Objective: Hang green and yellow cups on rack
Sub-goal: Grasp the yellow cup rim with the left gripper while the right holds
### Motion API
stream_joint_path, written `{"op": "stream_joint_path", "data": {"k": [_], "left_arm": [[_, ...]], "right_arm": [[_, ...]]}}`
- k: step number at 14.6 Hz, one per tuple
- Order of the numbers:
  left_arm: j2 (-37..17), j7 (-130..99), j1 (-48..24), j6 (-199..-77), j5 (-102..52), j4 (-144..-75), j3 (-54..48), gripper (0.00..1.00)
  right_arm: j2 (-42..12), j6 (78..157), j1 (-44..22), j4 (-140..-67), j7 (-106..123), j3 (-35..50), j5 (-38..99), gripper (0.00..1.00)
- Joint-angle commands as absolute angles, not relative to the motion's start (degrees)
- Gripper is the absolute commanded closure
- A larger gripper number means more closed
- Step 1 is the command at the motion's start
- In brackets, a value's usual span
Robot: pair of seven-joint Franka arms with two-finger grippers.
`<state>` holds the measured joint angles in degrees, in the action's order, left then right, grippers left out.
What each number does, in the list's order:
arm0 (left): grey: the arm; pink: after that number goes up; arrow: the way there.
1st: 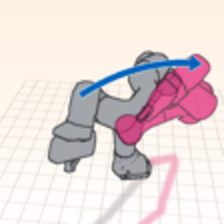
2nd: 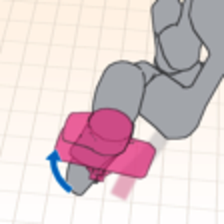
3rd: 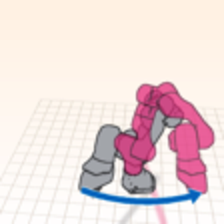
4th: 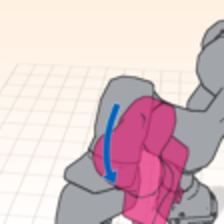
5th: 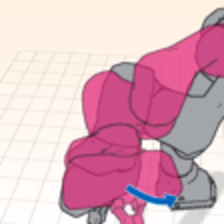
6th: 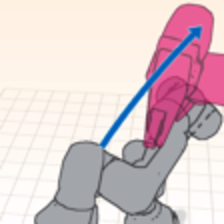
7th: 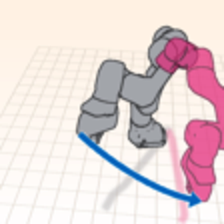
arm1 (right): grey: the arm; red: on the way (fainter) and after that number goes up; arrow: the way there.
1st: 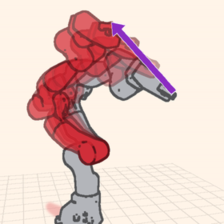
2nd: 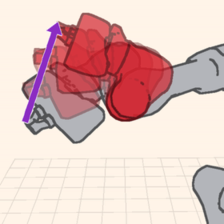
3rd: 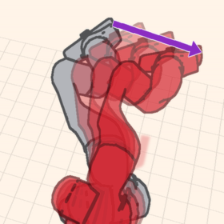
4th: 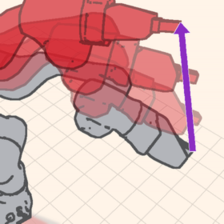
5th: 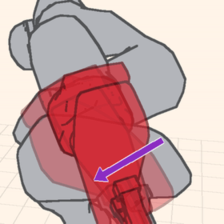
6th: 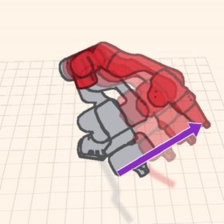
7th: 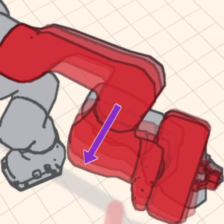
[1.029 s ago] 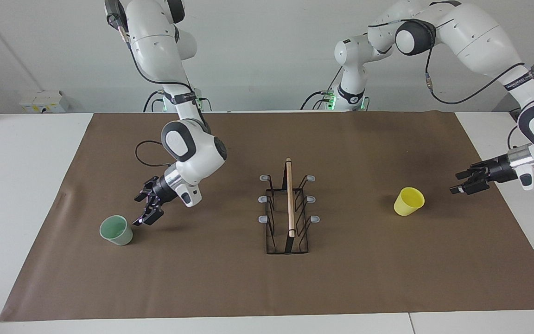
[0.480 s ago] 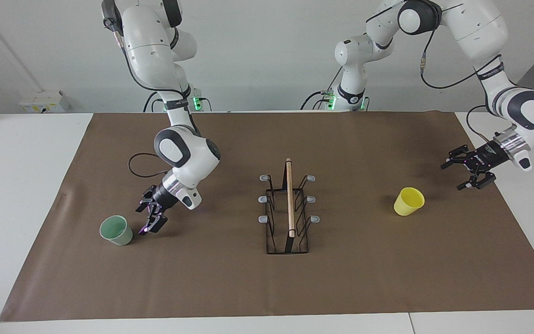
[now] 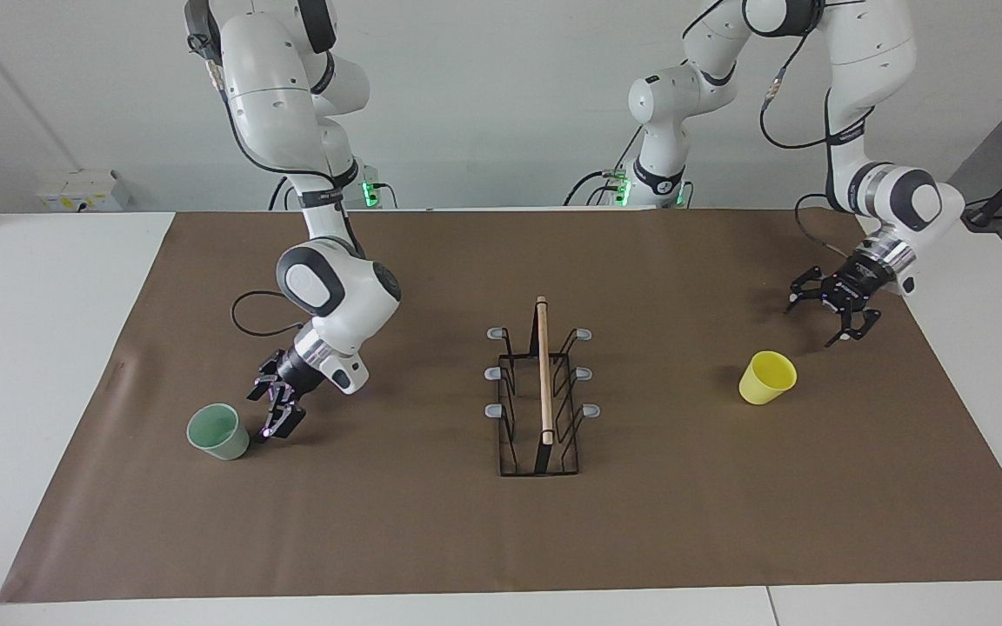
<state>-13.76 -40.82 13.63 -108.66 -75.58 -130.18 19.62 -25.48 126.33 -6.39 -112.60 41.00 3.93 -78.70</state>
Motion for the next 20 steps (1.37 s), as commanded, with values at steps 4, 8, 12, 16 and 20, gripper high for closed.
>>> {"op": "stream_joint_path", "data": {"k": [4,8,12,16,20], "left_arm": [[-13.7,-41.5,4.3,-118.5,-87.8,-130.5,20.0,0.0],[-13.9,-37.5,4.2,-117.5,-89.4,-131.0,19.9,0.0],[-19.3,-32.2,7.4,-107.6,-94.2,-129.0,20.1,0.0],[-19.5,-32.5,7.0,-109.3,-94.9,-128.2,19.9,0.0],[-20.1,-30.4,4.0,-112.3,-97.5,-128.0,19.8,0.0]], "right_arm": [[-25.3,129.6,-3.3,-114.4,41.7,4.4,-85.2,0.0],[-25.2,131.0,-1.1,-115.6,41.3,4.4,-90.4,0.0],[-25.2,131.6,0.3,-115.8,39.8,4.4,-93.3,0.0],[-25.3,133.0,1.6,-115.7,40.6,4.4,-98.5,0.65],[-25.3,133.1,1.8,-115.1,40.8,4.4,-99.1,1.0]]}}
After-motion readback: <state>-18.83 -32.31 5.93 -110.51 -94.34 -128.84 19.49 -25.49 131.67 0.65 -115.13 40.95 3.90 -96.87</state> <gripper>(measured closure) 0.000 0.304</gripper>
